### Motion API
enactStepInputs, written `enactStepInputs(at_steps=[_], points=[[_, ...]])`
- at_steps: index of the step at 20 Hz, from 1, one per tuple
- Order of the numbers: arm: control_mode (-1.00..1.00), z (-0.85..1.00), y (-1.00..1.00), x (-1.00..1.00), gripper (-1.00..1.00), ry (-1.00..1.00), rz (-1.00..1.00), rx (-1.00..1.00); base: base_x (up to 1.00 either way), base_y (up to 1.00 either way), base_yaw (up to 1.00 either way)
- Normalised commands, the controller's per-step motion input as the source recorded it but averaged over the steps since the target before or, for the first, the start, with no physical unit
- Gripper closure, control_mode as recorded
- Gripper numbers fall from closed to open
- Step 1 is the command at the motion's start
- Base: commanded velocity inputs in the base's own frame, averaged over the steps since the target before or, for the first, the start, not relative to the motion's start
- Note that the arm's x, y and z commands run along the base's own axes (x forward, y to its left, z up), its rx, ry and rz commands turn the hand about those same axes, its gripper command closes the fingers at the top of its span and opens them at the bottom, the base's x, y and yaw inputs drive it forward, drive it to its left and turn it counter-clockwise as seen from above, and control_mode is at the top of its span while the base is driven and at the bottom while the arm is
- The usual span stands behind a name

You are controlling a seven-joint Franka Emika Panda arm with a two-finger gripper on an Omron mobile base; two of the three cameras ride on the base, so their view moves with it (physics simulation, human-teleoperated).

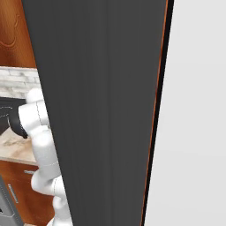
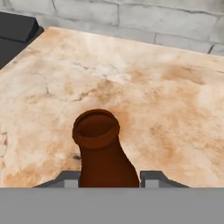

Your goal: Move the drinks to the dining counter.

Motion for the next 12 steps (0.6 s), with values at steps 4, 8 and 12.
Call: enactStepInputs(at_steps=[4, 8, 12], points=[[-1.0, -0.03, 0.0, -0.01, 1.0, -0.11, 0.0, 0.0, 0.0, 0.0, 0.0], [-1.0, 0.16, 0.0, -0.29, 1.0, -0.15, 0.0, -0.01, 0.0, 0.0, 0.0], [-1.0, 0.55, 0.01, -0.24, 1.0, -0.02, -0.03, 0.0, 0.0, 0.0, 0.0]])
